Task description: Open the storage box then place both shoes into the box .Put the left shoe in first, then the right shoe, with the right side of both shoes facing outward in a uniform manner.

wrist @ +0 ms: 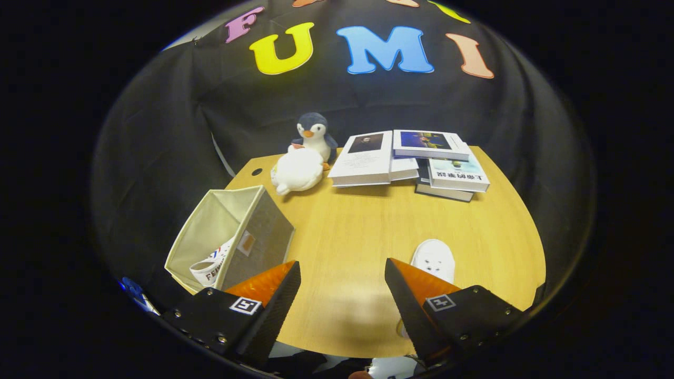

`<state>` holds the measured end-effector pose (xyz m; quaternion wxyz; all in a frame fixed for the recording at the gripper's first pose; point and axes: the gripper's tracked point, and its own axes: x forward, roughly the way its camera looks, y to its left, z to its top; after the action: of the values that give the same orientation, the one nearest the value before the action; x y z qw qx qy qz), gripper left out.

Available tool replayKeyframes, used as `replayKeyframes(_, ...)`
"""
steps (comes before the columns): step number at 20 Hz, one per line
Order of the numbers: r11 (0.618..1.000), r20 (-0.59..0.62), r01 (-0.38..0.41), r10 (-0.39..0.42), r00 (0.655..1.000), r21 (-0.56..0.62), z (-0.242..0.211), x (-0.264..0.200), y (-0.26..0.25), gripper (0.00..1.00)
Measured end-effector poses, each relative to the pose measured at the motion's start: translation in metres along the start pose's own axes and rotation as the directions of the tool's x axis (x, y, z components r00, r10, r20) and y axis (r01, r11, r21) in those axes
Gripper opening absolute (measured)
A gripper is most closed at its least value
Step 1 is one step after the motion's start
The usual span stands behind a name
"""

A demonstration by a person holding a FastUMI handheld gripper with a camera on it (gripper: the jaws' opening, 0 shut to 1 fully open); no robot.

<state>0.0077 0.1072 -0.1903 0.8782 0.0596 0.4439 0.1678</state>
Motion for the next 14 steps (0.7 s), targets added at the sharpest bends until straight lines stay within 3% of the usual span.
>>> replayKeyframes(6,0.992,-0.013,0.122,-0.122,0.992,-0.029,-0.02,-0.001,-0.065,0.98)
replayKeyframes(14,0.974,-0.102,0.223,-0.225,0.969,-0.026,-0.065,0.008,-0.134,0.98)
